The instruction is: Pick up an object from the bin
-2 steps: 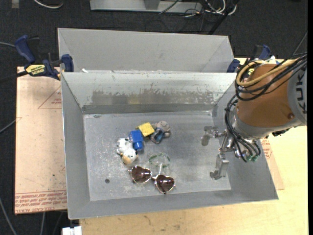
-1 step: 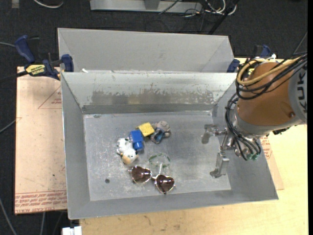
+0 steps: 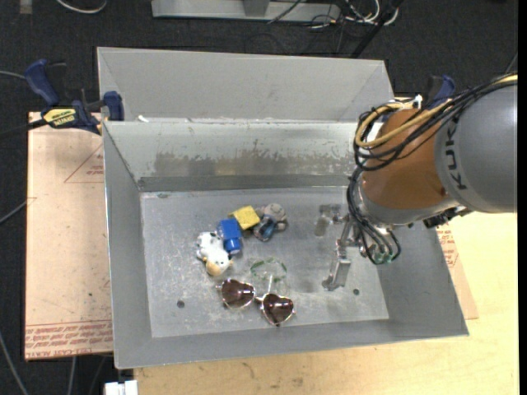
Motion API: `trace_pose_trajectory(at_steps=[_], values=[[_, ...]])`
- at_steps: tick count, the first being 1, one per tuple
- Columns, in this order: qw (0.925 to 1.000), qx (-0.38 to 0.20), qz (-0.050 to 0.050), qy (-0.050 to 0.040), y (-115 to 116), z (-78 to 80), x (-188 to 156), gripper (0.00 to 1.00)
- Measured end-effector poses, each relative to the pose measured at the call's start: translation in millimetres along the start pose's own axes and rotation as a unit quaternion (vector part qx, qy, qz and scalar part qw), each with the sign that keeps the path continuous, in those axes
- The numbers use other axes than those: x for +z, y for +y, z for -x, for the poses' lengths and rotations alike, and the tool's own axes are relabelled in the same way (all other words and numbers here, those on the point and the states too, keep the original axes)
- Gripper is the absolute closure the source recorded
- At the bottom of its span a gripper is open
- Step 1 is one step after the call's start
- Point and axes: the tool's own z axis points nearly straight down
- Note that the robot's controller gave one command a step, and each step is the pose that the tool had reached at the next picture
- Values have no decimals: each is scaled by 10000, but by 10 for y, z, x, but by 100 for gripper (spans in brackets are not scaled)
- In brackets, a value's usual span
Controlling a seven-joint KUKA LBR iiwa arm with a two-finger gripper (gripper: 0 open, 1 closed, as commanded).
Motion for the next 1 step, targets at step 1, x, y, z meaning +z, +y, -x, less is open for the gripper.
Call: trace_pose_trajectory(at_steps=[1], values=[[9995,-324,-1,43,131,189,45,0]])
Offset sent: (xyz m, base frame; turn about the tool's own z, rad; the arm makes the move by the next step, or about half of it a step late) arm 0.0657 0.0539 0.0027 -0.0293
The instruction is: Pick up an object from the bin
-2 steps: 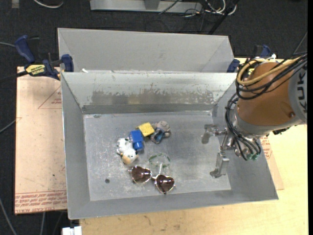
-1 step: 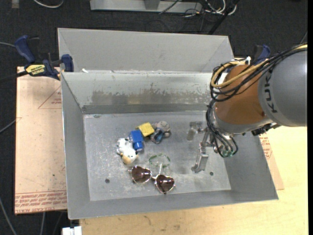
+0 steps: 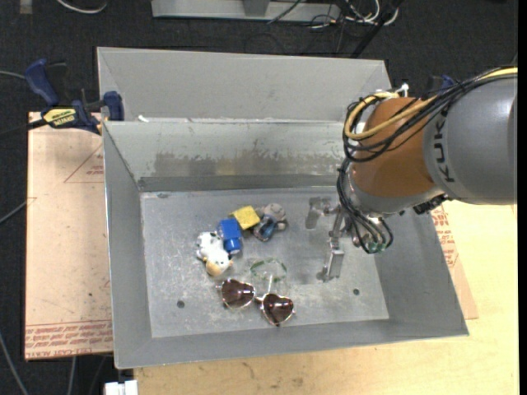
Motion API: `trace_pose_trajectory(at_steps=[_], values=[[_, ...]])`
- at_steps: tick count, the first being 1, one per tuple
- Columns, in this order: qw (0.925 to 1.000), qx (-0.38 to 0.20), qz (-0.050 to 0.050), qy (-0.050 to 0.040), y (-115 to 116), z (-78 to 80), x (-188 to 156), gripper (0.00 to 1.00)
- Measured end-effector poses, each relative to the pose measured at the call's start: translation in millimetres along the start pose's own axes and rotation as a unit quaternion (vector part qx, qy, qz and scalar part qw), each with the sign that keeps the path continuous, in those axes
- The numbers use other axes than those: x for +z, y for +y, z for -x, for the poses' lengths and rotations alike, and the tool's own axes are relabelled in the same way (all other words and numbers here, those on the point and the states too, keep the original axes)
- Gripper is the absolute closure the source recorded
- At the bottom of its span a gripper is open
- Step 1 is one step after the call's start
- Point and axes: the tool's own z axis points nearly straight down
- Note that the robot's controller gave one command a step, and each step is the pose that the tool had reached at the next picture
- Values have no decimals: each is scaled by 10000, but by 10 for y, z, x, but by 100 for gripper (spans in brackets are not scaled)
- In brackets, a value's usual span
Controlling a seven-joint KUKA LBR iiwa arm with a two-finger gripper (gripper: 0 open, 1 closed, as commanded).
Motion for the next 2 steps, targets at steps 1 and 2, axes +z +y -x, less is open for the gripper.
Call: trace_pose_trajectory(at_steps=[1,2], values=[[9998,171,4,-42,449,464,-73,0],[9997,253,6,-45,473,653,380,0]])
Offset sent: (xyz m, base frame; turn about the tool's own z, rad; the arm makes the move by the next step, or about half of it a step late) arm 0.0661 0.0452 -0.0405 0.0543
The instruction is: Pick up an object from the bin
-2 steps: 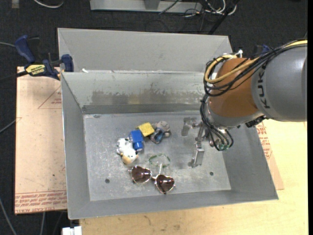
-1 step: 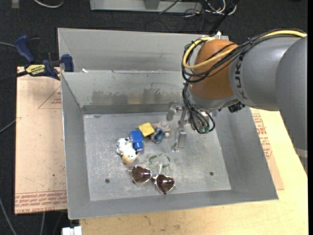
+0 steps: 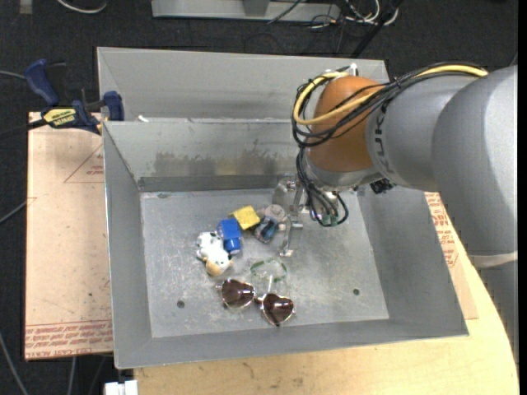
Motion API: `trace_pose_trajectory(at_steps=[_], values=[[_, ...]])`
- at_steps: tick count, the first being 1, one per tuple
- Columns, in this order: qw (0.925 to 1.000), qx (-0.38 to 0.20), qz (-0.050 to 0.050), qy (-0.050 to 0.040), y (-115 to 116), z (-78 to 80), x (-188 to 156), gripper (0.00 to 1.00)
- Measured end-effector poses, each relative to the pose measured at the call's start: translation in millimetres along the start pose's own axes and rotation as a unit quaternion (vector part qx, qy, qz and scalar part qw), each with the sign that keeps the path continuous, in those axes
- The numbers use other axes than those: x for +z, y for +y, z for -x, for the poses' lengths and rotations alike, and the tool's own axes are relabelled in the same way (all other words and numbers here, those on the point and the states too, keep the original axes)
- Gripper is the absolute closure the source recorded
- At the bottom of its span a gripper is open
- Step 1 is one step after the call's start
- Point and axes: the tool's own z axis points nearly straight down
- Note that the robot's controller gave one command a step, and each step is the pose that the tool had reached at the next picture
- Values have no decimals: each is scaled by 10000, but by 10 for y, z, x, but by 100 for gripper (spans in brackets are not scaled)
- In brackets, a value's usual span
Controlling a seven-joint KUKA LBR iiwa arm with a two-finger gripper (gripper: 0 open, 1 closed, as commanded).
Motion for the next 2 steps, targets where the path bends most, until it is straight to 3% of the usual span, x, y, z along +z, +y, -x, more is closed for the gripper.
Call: trace_pose_trajectory(at_steps=[1,2], values=[[9982,596,1,15,627,-101,17,100],[9982,596,0,15,626,-100,17,100]])
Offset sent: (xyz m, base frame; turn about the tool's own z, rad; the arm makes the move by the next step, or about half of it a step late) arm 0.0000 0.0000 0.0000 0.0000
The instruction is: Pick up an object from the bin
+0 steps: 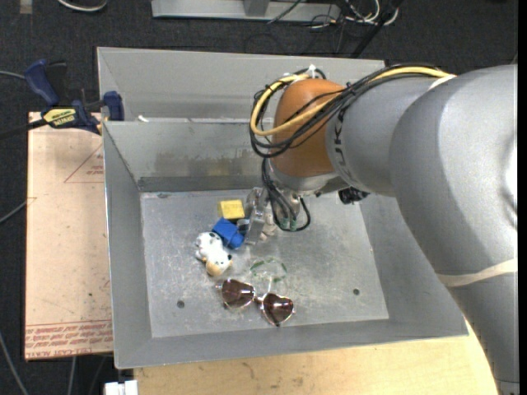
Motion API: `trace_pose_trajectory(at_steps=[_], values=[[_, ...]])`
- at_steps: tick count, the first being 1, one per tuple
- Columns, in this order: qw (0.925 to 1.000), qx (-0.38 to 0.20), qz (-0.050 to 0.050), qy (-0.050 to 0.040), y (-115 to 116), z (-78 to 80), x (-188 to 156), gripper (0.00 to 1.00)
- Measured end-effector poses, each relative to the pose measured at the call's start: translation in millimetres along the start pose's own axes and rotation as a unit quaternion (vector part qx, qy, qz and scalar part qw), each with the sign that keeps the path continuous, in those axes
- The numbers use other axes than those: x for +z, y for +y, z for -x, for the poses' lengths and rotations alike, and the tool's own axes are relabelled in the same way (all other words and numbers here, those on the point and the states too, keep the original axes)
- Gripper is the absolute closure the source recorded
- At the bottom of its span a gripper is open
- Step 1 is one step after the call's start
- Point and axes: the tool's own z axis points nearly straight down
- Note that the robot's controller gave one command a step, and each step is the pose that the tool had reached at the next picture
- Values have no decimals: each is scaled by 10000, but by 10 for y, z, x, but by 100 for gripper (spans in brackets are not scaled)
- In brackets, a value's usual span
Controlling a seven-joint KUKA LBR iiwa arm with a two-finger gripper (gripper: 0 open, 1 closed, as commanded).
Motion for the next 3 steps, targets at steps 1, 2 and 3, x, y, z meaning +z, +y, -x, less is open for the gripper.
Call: trace_pose_trajectory(at_steps=[1,2,3], values=[[10000,-2,-3,2,-1,-2,-13,100],[10000,-5,-13,28,-6,-15,-77,100],[10000,-5,-12,28,-5,-15,-250,100]])
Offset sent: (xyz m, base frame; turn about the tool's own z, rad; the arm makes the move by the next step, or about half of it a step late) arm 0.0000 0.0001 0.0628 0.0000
